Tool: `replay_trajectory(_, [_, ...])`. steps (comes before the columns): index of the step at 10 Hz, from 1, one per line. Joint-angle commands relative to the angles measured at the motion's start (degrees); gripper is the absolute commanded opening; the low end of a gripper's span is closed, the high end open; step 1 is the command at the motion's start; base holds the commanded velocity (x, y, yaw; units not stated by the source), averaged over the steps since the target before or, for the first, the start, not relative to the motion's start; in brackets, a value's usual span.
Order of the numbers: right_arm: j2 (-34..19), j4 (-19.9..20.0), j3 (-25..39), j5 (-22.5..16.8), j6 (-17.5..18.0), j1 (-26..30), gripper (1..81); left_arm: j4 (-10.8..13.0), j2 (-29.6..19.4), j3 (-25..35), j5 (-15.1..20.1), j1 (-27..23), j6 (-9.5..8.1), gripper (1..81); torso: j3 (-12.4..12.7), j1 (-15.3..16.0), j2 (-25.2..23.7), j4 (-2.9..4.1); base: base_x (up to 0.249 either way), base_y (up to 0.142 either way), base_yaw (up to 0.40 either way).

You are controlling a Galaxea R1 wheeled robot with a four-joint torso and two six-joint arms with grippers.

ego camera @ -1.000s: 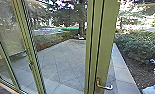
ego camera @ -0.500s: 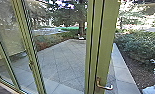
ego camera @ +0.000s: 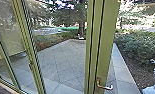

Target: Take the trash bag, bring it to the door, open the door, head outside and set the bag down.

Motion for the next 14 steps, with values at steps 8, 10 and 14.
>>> replay_trajectory(8, [-40.4, -0.2, 53.9, 1.8, 0.0, 3.8, 81.1, -0.3, -0.9, 5.3, 3.7, -2.1, -0.01, 1.0, 0.0, 0.0, 0.0, 0.0, 0.0, 0.0, 0.0])
replay_trajectory(10, [-46.8, 0.4, 61.7, 1.5, 0.3, 7.5, 81.1, -0.4, -0.9, 5.4, 3.7, -2.1, -0.01, 1.0, 0.0, 0.0, 0.0, 0.0, 0.0, 0.0, 0.0])
replay_trajectory(14, [-58.6, 5.0, 72.0, -2.7, 0.6, 18.7, 81.1, -0.5, 0.1, 5.3, 3.6, -2.1, -0.1, 1.0, 0.0, 0.0, 0.0, 0.0, 0.0, 0.0, 0.0])
